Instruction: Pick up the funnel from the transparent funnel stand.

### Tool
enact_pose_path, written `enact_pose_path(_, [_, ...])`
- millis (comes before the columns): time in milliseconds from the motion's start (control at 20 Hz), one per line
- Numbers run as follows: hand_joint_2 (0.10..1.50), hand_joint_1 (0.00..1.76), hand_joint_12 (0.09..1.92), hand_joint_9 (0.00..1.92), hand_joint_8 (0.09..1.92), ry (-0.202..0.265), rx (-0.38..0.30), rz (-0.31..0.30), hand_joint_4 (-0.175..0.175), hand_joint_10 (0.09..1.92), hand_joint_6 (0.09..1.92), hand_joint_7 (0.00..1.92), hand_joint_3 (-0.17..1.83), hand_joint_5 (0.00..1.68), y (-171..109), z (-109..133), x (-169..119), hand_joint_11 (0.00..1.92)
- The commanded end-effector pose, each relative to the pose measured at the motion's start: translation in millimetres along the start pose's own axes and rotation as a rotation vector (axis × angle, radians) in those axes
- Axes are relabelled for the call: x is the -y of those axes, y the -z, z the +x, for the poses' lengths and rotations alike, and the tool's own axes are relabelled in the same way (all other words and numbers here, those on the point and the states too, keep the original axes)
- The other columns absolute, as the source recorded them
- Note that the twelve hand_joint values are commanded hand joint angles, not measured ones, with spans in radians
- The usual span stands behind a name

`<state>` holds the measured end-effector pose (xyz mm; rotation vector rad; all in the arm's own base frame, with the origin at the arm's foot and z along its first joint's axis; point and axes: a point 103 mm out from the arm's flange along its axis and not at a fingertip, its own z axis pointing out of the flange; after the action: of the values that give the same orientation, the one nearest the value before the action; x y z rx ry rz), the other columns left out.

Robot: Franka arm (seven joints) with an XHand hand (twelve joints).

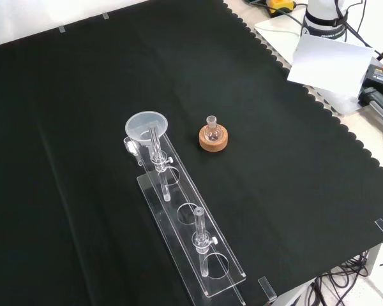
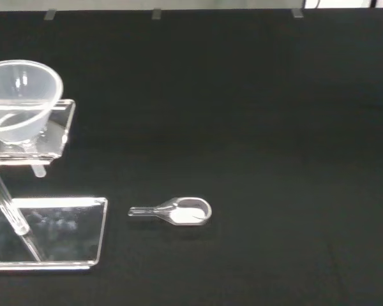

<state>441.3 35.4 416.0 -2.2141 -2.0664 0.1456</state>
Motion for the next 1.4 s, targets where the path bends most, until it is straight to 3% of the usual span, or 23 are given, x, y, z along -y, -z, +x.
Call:
enact_pose_path(50, [1.19,0.08,1.38,0.09,0.31,0.099,0.001,0.035,0.007,0.65,0.09,0.0,0.32,0.17,-16,60,-35,0.0])
enact_pose_path(550, [1.12,0.18,1.38,0.08,0.32,0.129,0.015,0.128,-0.005,0.65,0.09,0.0,0.28,0.15,-53,102,-43,0.0])
enact_pose_path(850, [1.05,0.26,1.38,0.07,0.31,0.127,0.033,0.167,-0.001,0.67,0.09,0.0,0.26,0.13,-66,112,-56,0.0])
enact_pose_path(1400, [0.87,0.44,1.43,0.11,0.48,0.113,0.073,0.24,0.008,0.75,0.09,0.0,0.24,0.18,-87,126,-81,0.04])
